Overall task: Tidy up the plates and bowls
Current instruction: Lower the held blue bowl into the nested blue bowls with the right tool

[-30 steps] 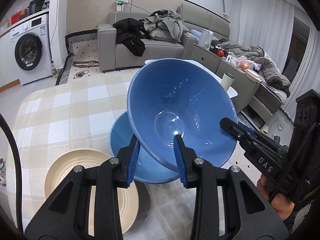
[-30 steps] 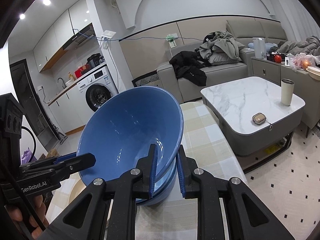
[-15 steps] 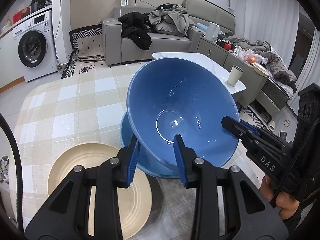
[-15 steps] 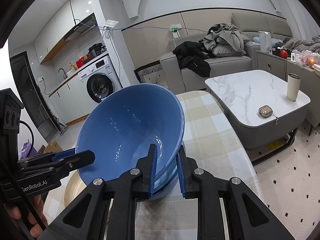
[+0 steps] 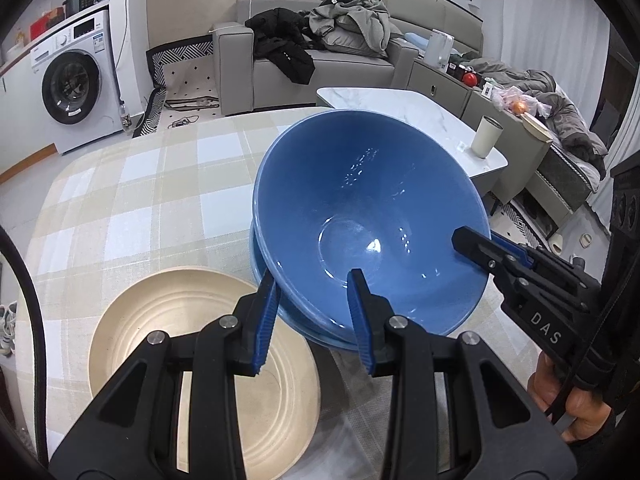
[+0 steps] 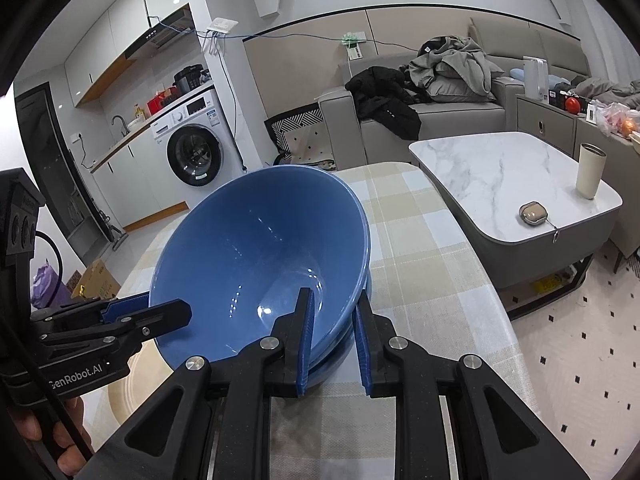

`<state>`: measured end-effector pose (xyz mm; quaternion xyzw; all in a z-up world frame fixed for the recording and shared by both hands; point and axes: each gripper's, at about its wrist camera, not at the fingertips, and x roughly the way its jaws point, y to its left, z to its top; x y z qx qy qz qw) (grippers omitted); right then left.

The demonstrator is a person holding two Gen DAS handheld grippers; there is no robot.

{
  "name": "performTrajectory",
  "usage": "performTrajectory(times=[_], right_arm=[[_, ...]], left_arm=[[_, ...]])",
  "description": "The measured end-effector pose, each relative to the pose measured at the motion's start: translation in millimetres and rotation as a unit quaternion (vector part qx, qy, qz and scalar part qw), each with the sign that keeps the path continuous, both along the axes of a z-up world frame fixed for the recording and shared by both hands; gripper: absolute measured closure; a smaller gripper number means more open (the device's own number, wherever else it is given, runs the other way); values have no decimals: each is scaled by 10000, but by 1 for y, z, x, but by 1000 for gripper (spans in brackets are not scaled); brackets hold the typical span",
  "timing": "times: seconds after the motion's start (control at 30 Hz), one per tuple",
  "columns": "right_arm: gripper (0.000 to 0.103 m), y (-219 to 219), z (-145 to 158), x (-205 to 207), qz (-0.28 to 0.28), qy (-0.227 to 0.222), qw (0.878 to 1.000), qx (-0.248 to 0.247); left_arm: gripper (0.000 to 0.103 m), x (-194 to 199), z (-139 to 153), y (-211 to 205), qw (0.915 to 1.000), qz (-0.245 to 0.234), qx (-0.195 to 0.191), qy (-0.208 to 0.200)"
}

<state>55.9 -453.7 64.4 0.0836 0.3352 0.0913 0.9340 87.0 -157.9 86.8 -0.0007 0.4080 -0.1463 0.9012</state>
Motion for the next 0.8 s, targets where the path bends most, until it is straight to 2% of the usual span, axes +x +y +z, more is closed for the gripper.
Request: performTrajectory(times=[0.43, 0.8], right_arm=[[83, 11, -6, 2, 19, -41, 9997, -256], [83, 16, -7, 1, -37, -87, 9993, -373]], left_arm=[[72, 14, -15, 2, 9999, 82, 131, 6], [72, 23, -33, 11, 9998, 91, -14, 202]])
